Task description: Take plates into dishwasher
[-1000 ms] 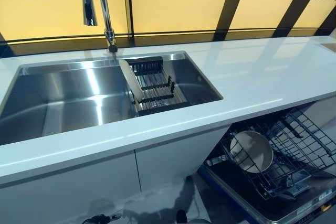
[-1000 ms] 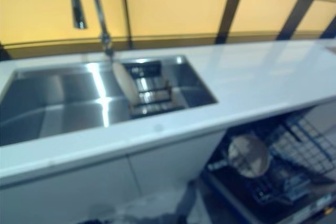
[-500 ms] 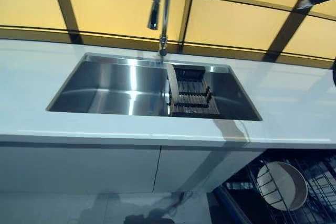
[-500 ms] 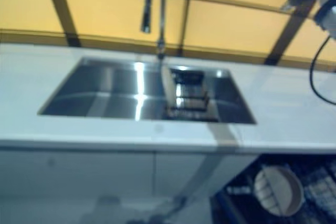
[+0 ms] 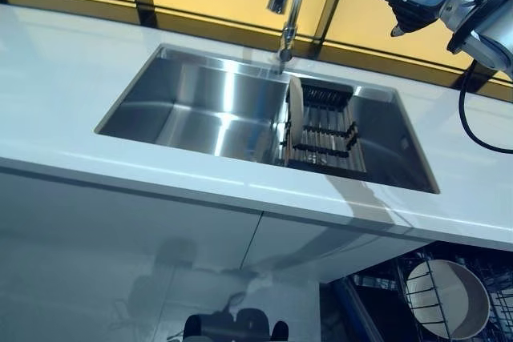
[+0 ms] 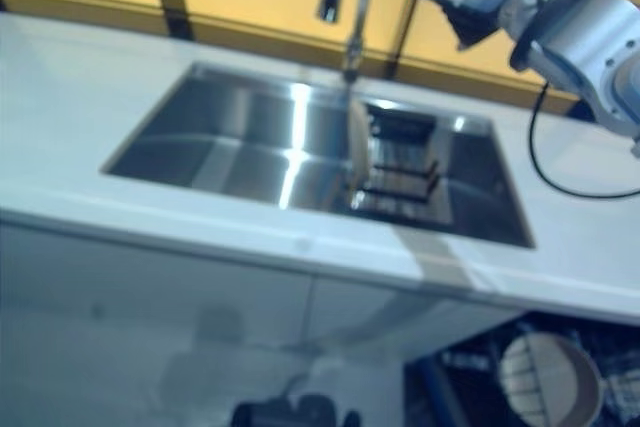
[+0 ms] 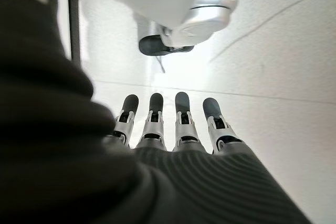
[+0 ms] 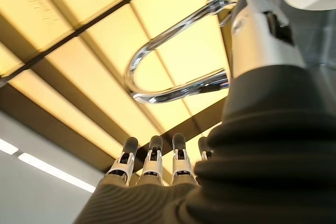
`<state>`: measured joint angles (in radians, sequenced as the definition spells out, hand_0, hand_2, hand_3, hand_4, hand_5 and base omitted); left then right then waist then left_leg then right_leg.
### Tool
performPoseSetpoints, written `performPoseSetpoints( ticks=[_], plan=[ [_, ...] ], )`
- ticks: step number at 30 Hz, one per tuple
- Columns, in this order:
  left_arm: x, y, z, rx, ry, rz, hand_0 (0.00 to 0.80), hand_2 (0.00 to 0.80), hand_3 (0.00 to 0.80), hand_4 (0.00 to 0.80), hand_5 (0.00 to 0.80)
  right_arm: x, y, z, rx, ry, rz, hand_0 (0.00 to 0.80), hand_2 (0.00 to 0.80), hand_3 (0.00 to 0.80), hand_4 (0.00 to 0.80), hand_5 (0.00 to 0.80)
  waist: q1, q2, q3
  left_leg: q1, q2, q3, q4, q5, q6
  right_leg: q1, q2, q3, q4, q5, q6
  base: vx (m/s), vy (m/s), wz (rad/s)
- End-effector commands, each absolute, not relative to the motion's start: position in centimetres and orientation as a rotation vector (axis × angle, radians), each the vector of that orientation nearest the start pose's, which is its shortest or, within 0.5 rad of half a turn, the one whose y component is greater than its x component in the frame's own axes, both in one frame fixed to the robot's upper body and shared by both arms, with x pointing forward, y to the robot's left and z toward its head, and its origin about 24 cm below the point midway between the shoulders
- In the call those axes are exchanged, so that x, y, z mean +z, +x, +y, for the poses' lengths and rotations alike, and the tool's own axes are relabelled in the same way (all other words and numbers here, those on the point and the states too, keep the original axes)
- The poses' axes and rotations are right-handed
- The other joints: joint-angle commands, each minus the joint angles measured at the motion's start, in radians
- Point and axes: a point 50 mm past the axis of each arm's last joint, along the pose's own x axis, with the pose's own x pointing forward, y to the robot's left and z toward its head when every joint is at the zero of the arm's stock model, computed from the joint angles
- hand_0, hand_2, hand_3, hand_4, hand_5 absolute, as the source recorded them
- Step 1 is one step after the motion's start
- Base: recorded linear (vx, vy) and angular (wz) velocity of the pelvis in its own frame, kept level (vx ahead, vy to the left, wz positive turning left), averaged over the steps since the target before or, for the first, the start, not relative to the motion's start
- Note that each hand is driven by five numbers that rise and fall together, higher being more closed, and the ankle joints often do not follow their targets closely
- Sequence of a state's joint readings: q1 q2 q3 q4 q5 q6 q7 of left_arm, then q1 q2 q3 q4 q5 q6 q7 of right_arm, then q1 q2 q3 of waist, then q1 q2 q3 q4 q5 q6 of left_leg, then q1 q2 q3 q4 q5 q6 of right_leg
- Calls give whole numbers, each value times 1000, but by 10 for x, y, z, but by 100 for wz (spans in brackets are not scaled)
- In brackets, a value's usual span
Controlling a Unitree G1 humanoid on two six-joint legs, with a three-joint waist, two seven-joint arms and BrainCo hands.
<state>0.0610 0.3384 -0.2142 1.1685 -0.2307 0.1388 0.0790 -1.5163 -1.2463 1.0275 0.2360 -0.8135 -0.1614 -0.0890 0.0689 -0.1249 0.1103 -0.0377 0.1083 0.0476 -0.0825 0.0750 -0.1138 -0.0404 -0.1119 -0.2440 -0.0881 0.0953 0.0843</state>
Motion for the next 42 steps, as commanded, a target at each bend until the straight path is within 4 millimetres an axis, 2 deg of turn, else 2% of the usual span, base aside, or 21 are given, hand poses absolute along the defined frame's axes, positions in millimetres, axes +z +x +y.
performPoseSetpoints(
  ticks=[1,12,42],
  plan=[
    [-145,92,284,265,290,1264,0,0,0,0,0,419,308,-176,-349,-2407,-902,0,0,0,0,0,32,-20,84,-41,-11,-35,-5,-9,28,1,-26,12,1,1,75,-136,16,12],
    [-141,107,283,249,264,1204,0,0,0,0,0,418,311,-158,-313,-2410,-945,0,0,0,0,0,35,4,156,-106,-19,-42,-5,8,27,-62,-27,14,1,16,73,-67,12,6],
    [-137,113,287,279,235,1160,0,0,0,0,0,392,322,-149,-125,-2474,-874,0,0,0,0,0,42,14,185,-133,-22,-34,-5,7,25,-90,-31,15,1,17,76,0,0,0]
  ],
)
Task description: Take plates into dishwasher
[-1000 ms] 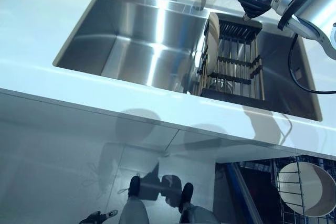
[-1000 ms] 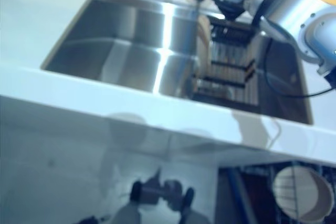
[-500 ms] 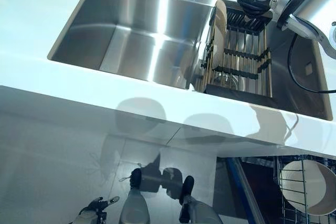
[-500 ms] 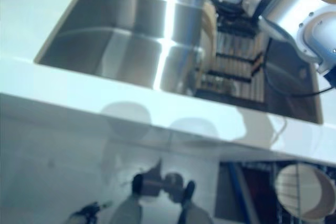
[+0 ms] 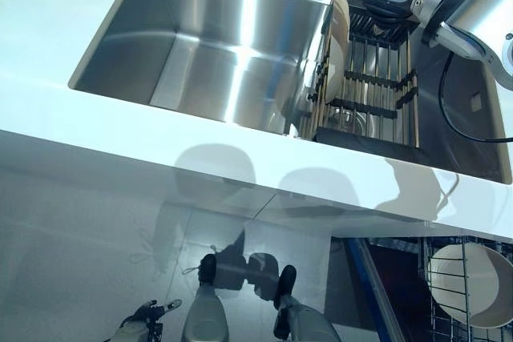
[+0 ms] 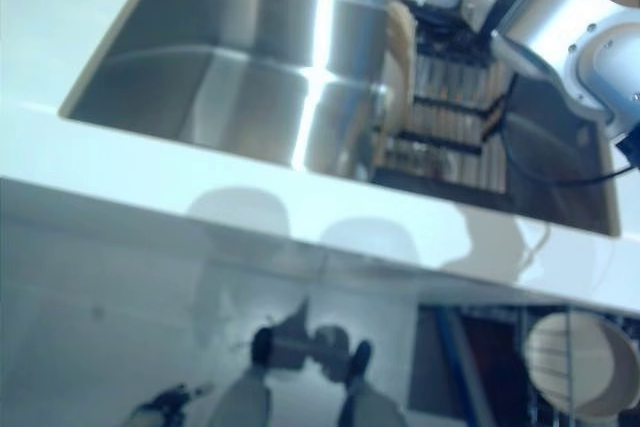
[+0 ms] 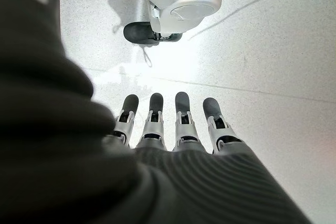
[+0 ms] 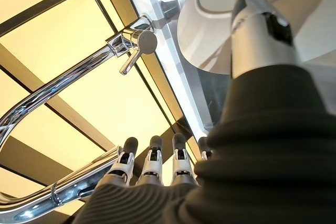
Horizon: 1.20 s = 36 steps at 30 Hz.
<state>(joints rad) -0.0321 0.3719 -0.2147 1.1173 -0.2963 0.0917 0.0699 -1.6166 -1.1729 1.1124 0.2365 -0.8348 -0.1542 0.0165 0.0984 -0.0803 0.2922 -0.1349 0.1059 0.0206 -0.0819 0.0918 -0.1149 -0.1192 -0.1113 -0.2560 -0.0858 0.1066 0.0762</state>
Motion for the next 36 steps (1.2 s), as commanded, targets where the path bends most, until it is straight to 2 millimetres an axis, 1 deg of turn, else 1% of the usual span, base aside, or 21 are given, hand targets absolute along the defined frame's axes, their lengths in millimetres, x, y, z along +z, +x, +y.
performPoseSetpoints(
  ticks=[1,6,15,18,22,26,29,34,36],
  plan=[
    [-137,113,286,281,221,1156,0,0,0,0,0,392,322,-149,-119,-2481,-871,0,0,0,0,0,12,-29,5,-37,-19,-7,-5,-9,26,-13,-31,27,-2,6,83,0,0,0],
    [-137,113,283,272,191,1133,0,0,0,0,0,387,323,-150,-96,-2498,-859,0,0,0,0,0,15,-25,16,-44,-21,-7,-5,-8,25,-18,-31,23,-2,5,83,0,0,0],
    [-137,115,282,275,180,1122,0,0,0,0,0,380,324,-146,-57,-2521,-863,0,0,0,0,0,15,-23,28,-54,-18,-2,-5,-5,25,-29,-31,21,-2,8,83,0,0,0],
    [-137,115,282,278,172,1118,0,0,0,0,0,376,325,-145,-28,-2557,-852,0,0,0,0,0,15,-22,33,-58,-20,-3,-5,-2,24,-33,-31,20,-2,8,83,0,0,0],
    [-136,115,283,280,169,1113,0,0,0,0,0,366,327,-147,43,-2627,-766,0,0,0,0,0,17,-23,39,-61,-19,0,-5,1,23,-35,-32,17,-2,10,84,0,0,0],
    [-135,117,285,279,167,1104,0,0,0,0,0,355,333,-156,92,-2684,-645,0,0,0,0,0,17,-24,43,-64,-18,0,-5,3,22,-39,-34,14,-2,13,85,0,0,0],
    [-135,117,285,282,162,1099,0,0,0,0,0,348,338,-160,119,-2698,-572,0,0,0,0,0,18,-24,48,-66,-17,2,-5,6,21,-42,-35,12,-2,15,85,0,0,0],
    [-135,119,283,288,148,1094,0,0,0,0,0,338,346,-164,153,-2715,-509,0,0,0,0,0,21,-21,53,-69,-17,3,-5,9,20,-46,-35,11,-2,17,84,0,0,0],
    [-136,120,282,293,136,1086,0,0,0,0,0,334,351,-167,172,-2739,-442,0,0,0,0,0,22,-18,57,-72,-17,4,-5,11,19,-48,-36,11,-2,17,84,0,0,0]
  ],
)
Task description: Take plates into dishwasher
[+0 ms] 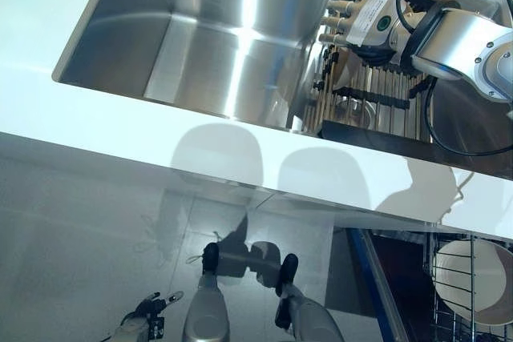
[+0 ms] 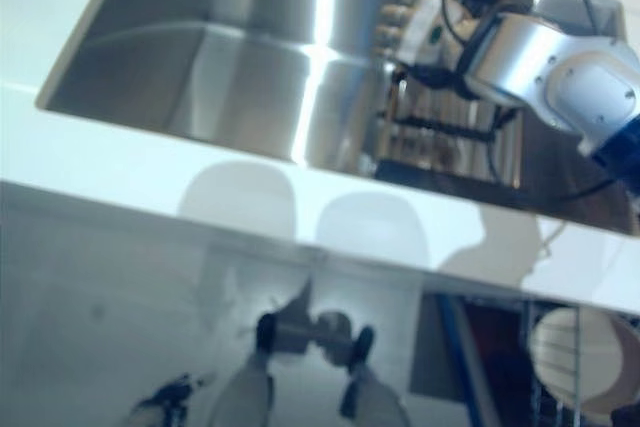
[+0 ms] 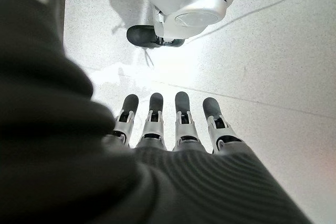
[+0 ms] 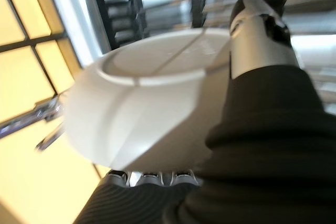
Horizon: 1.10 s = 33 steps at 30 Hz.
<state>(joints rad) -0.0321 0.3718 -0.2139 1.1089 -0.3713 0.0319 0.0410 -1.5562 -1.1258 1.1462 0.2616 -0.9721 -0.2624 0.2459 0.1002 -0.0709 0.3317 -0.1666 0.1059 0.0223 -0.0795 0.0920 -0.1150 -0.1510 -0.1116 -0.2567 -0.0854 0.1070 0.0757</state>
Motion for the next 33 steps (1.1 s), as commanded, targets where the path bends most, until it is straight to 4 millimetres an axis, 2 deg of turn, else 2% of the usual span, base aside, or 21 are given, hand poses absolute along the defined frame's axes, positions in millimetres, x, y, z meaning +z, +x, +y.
performPoseSetpoints(
  ticks=[1,3,4,8,15,28,31,33],
  plan=[
    [-136,120,282,294,135,1086,0,0,0,0,0,333,351,-168,174,-2740,-438,0,0,0,0,0,21,-27,18,-40,-16,3,-8,11,19,-16,-35,12,-2,17,84,0,0,0],
    [-136,119,280,293,127,1085,0,0,0,0,0,329,356,-174,182,-2769,-332,696,696,696,696,696,26,-21,22,-46,-16,2,-8,16,18,-19,-37,9,-2,17,83,0,0,0],
    [-137,118,280,292,126,1087,0,0,0,0,0,328,359,-177,179,-2768,-301,800,800,800,800,800,28,-19,22,-48,-16,2,-8,18,17,-20,-37,7,-2,18,83,0,0,0],
    [-137,117,280,288,128,1088,0,0,0,0,0,328,364,-188,121,-2767,-232,800,800,800,800,800,32,-14,28,-51,-17,2,-8,22,16,-22,-40,1,-2,20,83,0,0,0],
    [-136,118,279,281,132,1078,0,0,0,0,0,343,365,-200,2,-2708,-269,800,800,800,800,800,31,-19,14,-46,-20,3,-8,18,17,-17,-41,-1,-2,19,85,0,0,0],
    [-140,108,278,291,133,1104,0,0,0,0,0,358,356,-207,-74,-2612,-352,800,800,800,800,800,9,-47,-57,19,-11,21,-8,-10,24,34,-30,23,-2,3,86,8,-4,0],
    [-142,103,277,296,146,1119,0,0,0,0,0,365,354,-211,-117,-2521,-377,800,800,800,800,800,2,-59,-88,46,-8,26,-8,-20,24,56,-26,32,-2,-4,86,24,-9,-2],
    [-143,101,277,300,160,1132,0,0,0,0,0,374,351,-216,-166,-2380,-399,800,800,800,800,800,-5,-69,-116,70,-7,33,-8,-29,24,75,-25,39,-2,-8,87,59,-7,-13]
  ],
)
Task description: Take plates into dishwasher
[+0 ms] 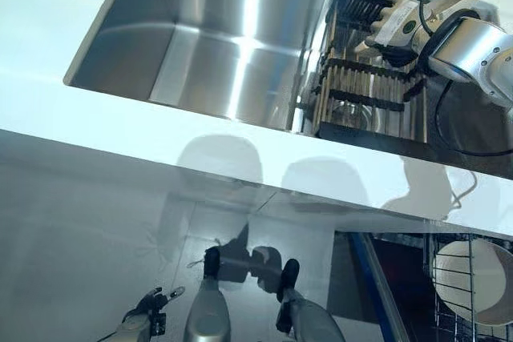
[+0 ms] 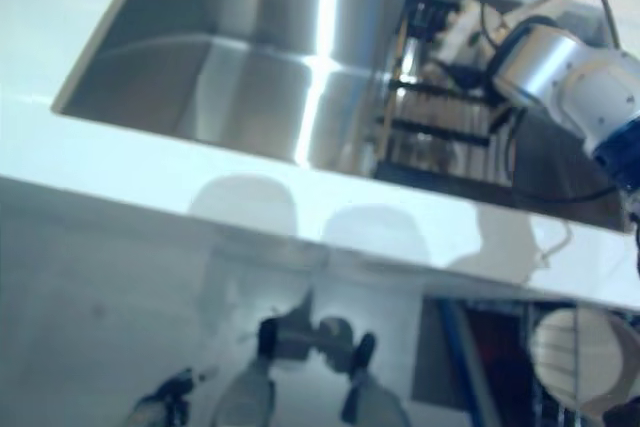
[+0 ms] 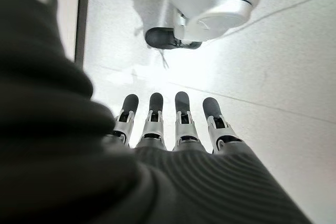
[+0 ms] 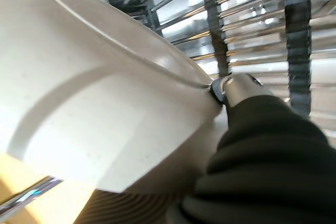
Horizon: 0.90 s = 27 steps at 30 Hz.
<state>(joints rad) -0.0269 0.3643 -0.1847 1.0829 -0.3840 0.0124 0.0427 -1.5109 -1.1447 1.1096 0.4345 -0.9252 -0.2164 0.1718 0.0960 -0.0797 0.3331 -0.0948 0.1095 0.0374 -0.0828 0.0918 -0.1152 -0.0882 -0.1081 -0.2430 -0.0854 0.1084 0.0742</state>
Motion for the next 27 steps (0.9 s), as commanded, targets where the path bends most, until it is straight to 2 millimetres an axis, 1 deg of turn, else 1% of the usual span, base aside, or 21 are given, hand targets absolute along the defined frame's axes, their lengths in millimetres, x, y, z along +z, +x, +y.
performPoseSetpoints(
  ticks=[1,2,4,8,10,11,14,15,17,20,21,25,27],
  plan=[
    [-143,100,277,300,165,1137,0,0,0,0,0,377,351,-217,-184,-2349,-402,800,800,800,800,800,-5,-63,-130,9,-10,20,-4,-33,24,22,-27,29,-2,-13,89,73,-6,-21],
    [-144,99,277,298,171,1142,0,0,0,0,0,380,350,-222,-204,-2290,-401,800,800,800,800,800,-8,-67,-143,21,-10,22,-4,-38,24,32,-27,32,-2,-15,89,64,-2,-14],
    [-145,96,276,298,173,1148,0,0,0,0,0,383,348,-226,-218,-2242,-404,800,800,800,800,800,-13,-70,-160,36,-9,28,-4,-43,25,45,-27,35,-2,-17,91,61,6,-8],
    [-148,88,273,286,184,1178,0,0,0,0,0,394,342,-242,-286,-2010,-408,800,800,800,800,800,-28,-74,-218,88,-5,51,-4,-63,25,83,-26,49,-2,-29,92,91,24,-10],
    [-149,86,272,283,186,1189,0,0,0,0,0,397,341,-247,-302,-1960,-405,800,800,800,800,800,-33,-74,-233,101,-5,57,-4,-68,26,92,-25,54,-2,-31,91,80,16,-18],
    [-150,83,272,278,191,1200,0,0,0,0,0,399,339,-253,-330,-1896,-399,800,800,800,800,800,-39,-73,-249,113,-4,64,-4,-74,26,100,-24,60,-2,-34,92,75,24,-13],
    [-152,78,271,272,198,1219,0,0,0,0,0,401,336,-263,-364,-1793,-384,800,800,800,800,800,-49,-70,-271,131,-6,74,-4,-83,28,110,-22,71,-2,-36,92,68,21,-16],
    [-153,74,271,267,203,1226,0,0,0,0,0,402,334,-274,-395,-1708,-353,800,800,800,800,800,-56,-68,-283,143,-7,82,-4,-87,29,115,-21,79,-2,-37,92,54,19,-21],
    [-153,74,271,263,206,1226,0,0,0,0,0,400,332,-283,-422,-1630,-318,800,800,800,800,800,-61,-66,-289,150,-8,88,-4,-91,30,119,-21,86,-2,-37,92,34,17,-18],
    [-152,74,273,258,214,1223,0,0,0,0,0,391,329,-312,-474,-1401,-211,800,800,800,800,800,-82,-59,-302,173,-9,110,-4,-100,33,126,-18,106,-2,-37,91,27,20,-15],
    [-152,74,273,258,216,1223,0,0,0,0,0,388,327,-319,-487,-1366,-185,800,800,800,800,800,-88,-58,-304,178,-9,115,-4,-102,33,126,-18,112,-2,-36,90,20,7,-21],
    [-152,74,275,256,224,1225,0,0,0,0,0,374,318,-352,-545,-1335,-62,800,800,800,800,800,-115,-55,-311,202,-4,143,-4,-111,35,131,-13,131,-2,-37,87,23,1,-21],
    [-152,73,276,249,225,1233,0,0,0,0,0,372,313,-361,-560,-1330,-33,800,800,800,800,800,-124,-55,-315,209,-3,153,-4,-114,34,133,-10,138,-2,-38,86,25,-8,-21]
  ],
)
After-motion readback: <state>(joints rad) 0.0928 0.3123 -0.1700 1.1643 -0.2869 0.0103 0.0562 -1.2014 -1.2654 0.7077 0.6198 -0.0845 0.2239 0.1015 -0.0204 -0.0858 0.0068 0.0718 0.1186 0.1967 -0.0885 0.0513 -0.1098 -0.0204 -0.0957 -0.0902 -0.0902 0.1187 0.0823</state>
